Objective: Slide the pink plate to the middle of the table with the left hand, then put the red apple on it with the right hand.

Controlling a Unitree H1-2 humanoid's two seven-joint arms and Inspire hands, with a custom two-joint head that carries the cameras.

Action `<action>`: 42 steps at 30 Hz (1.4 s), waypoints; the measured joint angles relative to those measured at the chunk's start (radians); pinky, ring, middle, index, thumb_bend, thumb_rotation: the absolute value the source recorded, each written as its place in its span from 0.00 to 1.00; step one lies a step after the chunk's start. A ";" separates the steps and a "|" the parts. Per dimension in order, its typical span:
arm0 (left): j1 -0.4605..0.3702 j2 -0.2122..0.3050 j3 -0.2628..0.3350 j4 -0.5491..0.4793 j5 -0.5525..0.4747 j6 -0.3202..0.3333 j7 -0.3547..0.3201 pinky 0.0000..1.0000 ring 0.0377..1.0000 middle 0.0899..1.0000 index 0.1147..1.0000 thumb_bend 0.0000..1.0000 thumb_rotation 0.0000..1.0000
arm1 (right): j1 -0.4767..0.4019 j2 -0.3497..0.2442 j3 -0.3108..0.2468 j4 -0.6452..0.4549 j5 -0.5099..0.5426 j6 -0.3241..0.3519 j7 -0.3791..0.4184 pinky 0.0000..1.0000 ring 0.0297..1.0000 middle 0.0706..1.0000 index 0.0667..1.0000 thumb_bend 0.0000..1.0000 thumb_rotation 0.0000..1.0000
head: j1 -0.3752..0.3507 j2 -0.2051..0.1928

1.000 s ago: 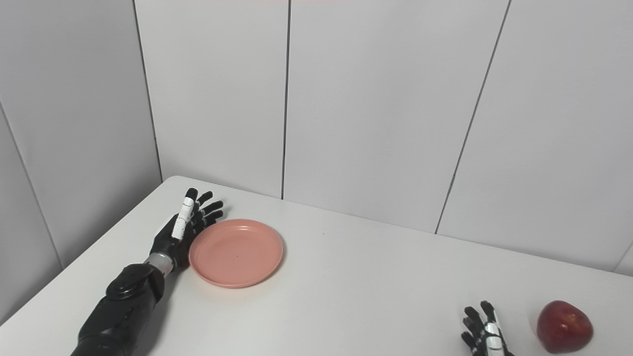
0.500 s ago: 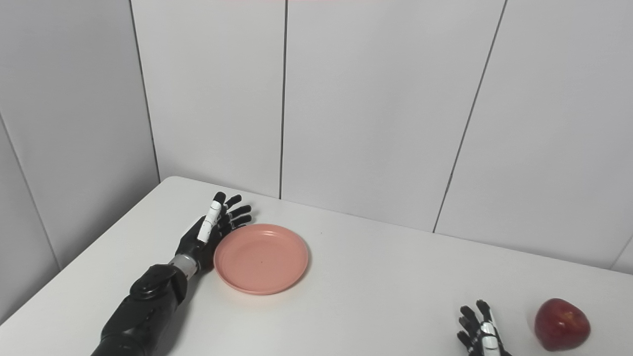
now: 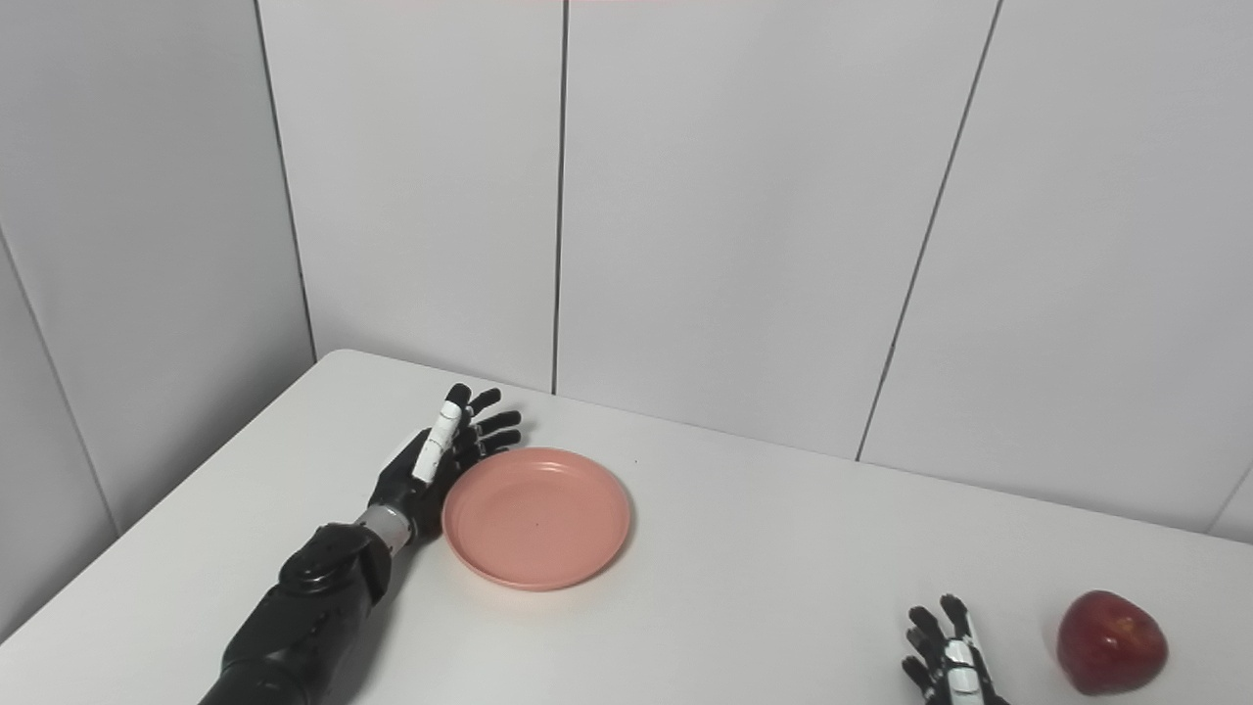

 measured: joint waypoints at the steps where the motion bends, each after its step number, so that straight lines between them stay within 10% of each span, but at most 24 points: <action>1: -0.001 -0.006 -0.001 0.001 0.002 -0.002 0.000 0.88 0.84 0.82 0.87 0.89 0.86 | 0.000 0.000 0.000 0.000 0.000 0.000 0.000 0.94 0.94 0.92 0.99 0.83 0.93 | 0.000 0.000; 24: -0.015 -0.077 -0.035 0.004 0.037 -0.019 -0.017 0.85 0.82 0.82 0.88 0.88 0.85 | 0.004 0.006 0.011 -0.008 -0.011 0.006 -0.016 0.93 0.93 0.90 0.98 0.82 0.90 | -0.031 0.014; 42: -0.006 -0.080 -0.026 -0.036 0.019 0.042 -0.062 0.88 0.85 0.83 0.88 0.84 0.84 | 0.011 0.038 0.054 -0.042 -0.069 0.040 -0.085 0.89 0.91 0.89 0.98 0.87 0.90 | -0.204 0.066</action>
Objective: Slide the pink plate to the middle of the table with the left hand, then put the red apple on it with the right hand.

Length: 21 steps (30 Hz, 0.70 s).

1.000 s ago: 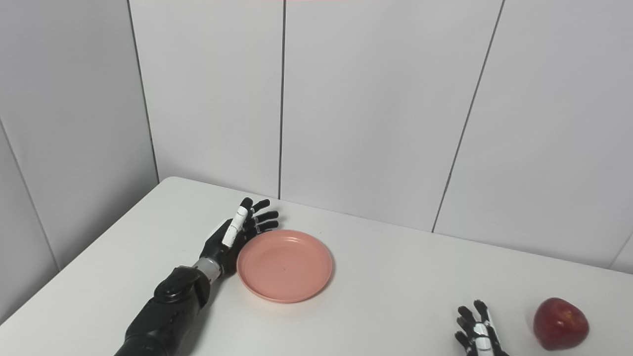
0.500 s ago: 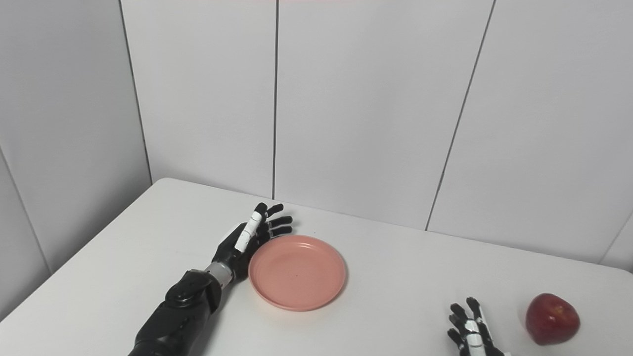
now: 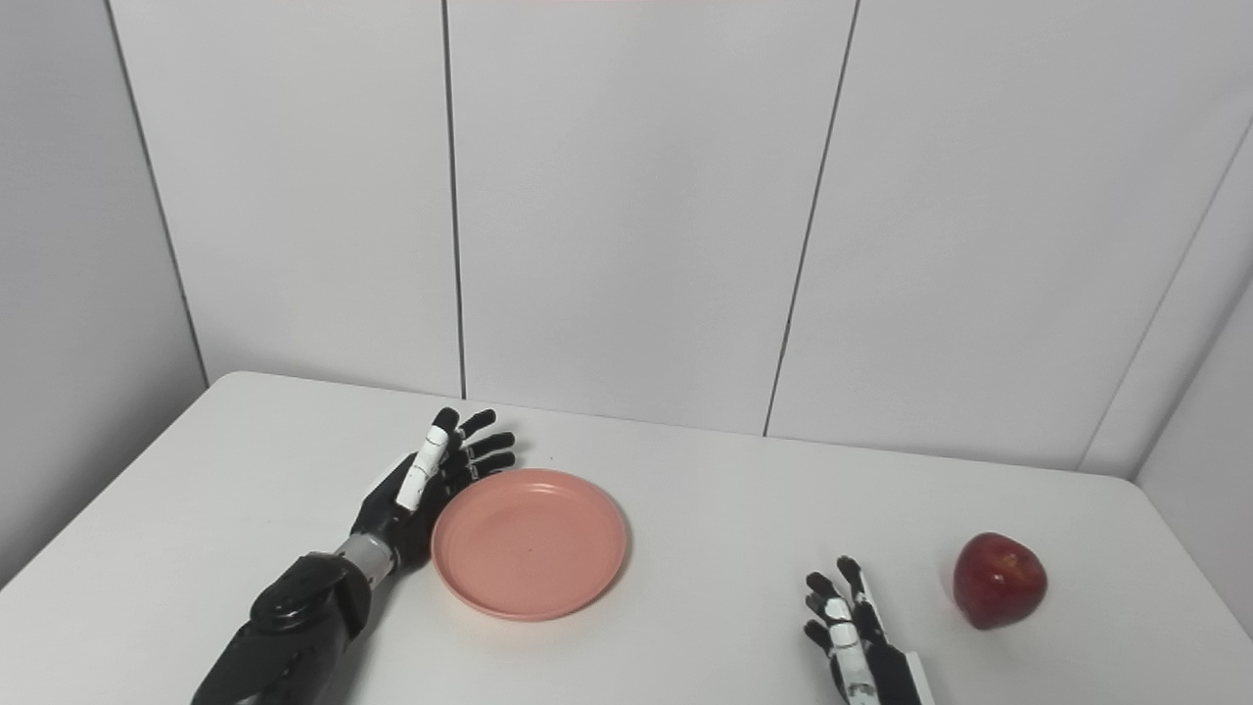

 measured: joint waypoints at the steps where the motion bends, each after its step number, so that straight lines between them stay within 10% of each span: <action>1: 0.000 -0.003 0.001 -0.001 -0.001 0.002 0.000 0.88 0.85 0.83 0.88 0.84 0.84 | 0.000 0.001 0.002 -0.001 -0.003 0.000 -0.003 0.89 0.91 0.89 0.98 0.87 0.90 | 0.000 0.000; 21: 0.018 -0.060 -0.010 -0.070 -0.003 0.069 0.004 0.86 0.84 0.82 0.89 0.86 0.84 | -0.001 0.017 0.025 -0.005 -0.016 0.006 -0.016 0.89 0.91 0.90 0.98 0.86 0.89 | -0.026 0.012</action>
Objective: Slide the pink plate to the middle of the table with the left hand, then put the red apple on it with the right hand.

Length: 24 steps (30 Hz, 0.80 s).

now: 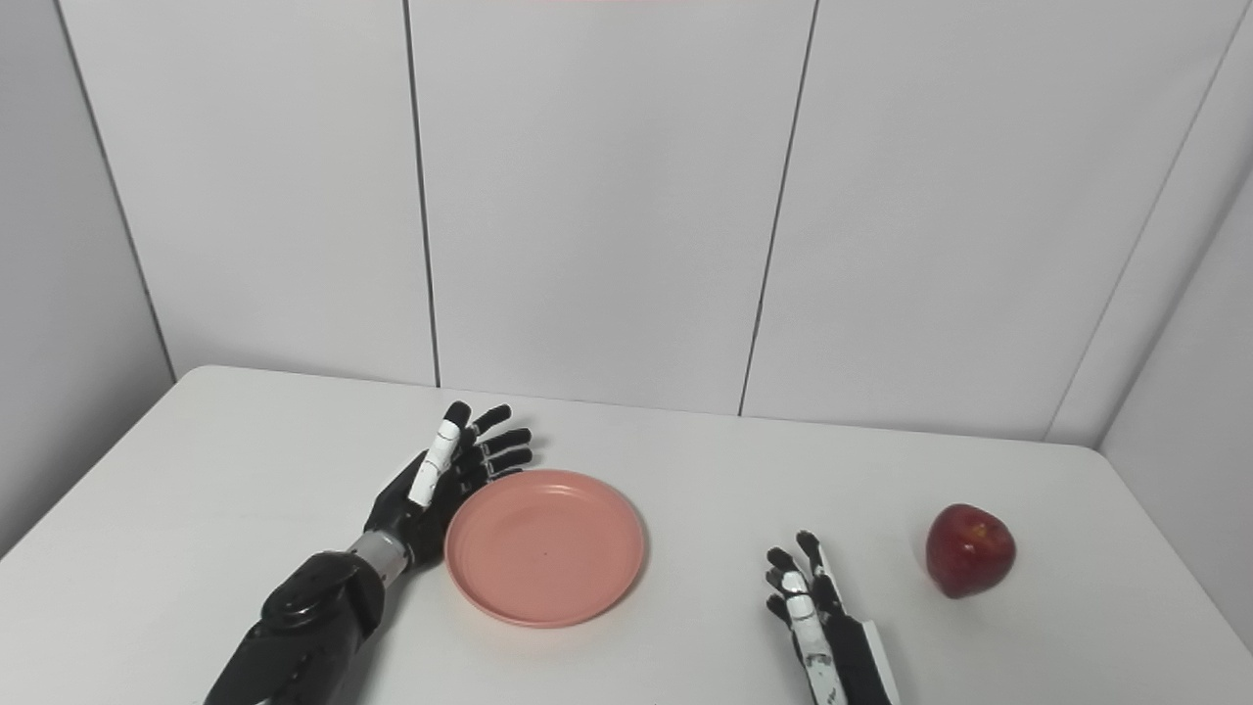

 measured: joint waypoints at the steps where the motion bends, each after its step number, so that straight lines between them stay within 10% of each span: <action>1: 0.000 0.000 0.000 -0.001 0.000 0.000 0.000 0.86 0.84 0.82 0.89 0.86 0.84 | 0.000 0.001 0.000 0.000 0.000 0.000 0.000 0.89 0.91 0.90 0.98 0.87 0.89 | 0.000 0.000; 24: -0.007 -0.035 -0.013 -0.012 0.015 0.031 0.010 0.87 0.84 0.82 0.88 0.85 0.83 | 0.000 0.008 0.014 -0.002 -0.016 0.002 -0.006 0.89 0.89 0.88 0.98 0.85 0.89 | -0.015 0.009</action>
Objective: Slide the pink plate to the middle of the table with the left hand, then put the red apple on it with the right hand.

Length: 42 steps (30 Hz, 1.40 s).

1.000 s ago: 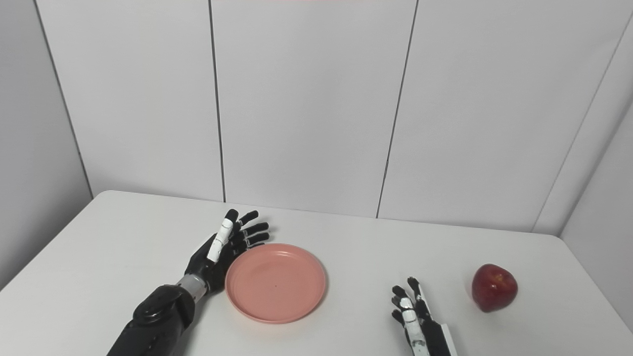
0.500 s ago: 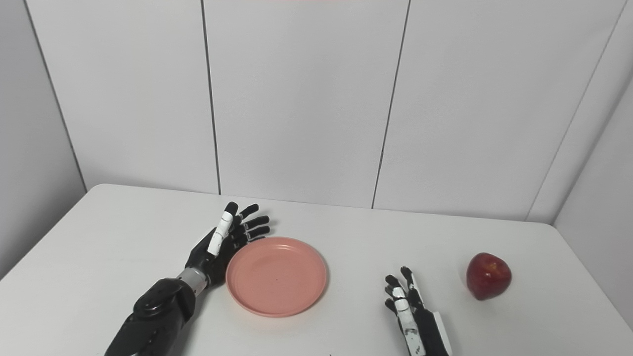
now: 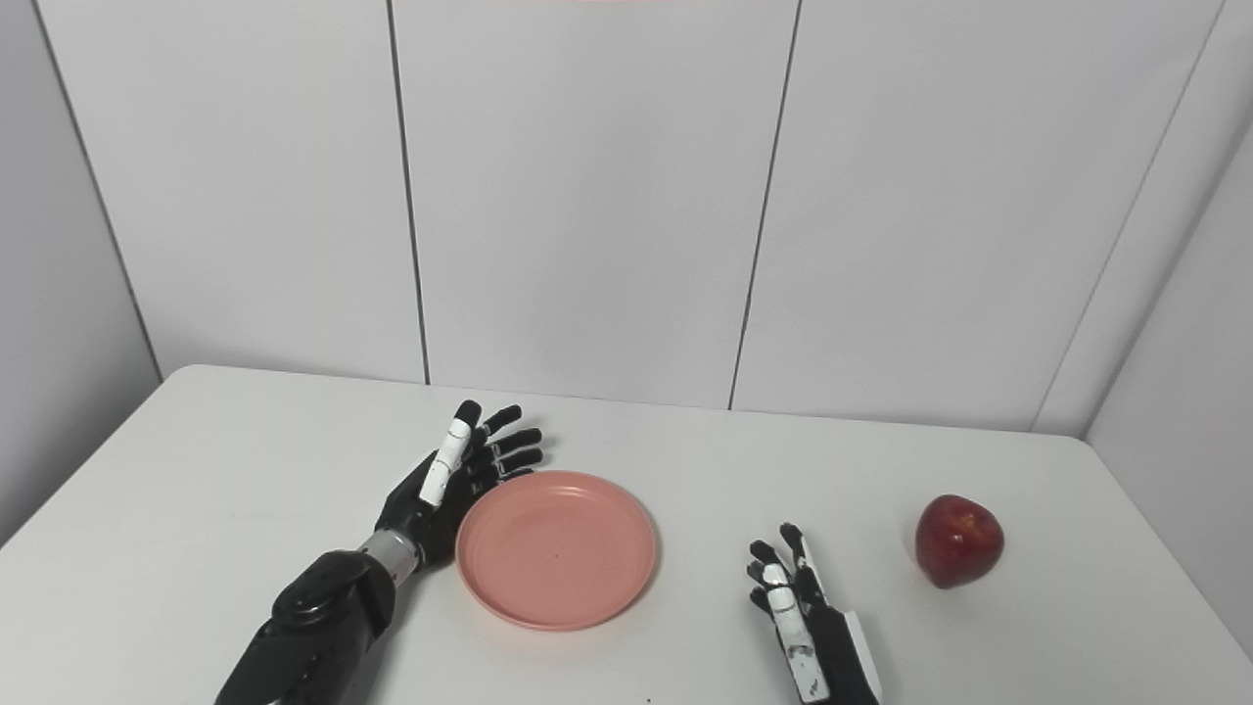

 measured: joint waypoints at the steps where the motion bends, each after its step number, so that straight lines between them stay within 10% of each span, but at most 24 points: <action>1: -0.002 -0.003 0.000 0.001 0.000 0.001 0.003 0.88 0.84 0.83 0.88 0.85 0.83 | 0.000 0.001 0.000 0.000 0.000 0.000 0.000 0.89 0.89 0.88 0.98 0.85 0.89 | -0.002 0.002; 23: -0.017 -0.072 -0.002 0.015 0.072 -0.039 0.164 0.88 0.85 0.82 0.88 0.77 0.83 | 0.000 0.005 0.011 -0.002 -0.005 0.002 0.000 0.90 0.90 0.89 0.99 0.83 0.90 | -0.002 0.003; 42: -0.012 -0.074 0.000 0.008 0.085 -0.037 0.149 0.89 0.85 0.81 0.87 0.77 0.81 | 0.000 0.008 0.020 -0.004 -0.009 0.004 0.000 0.90 0.90 0.89 0.99 0.82 0.90 | -0.052 0.003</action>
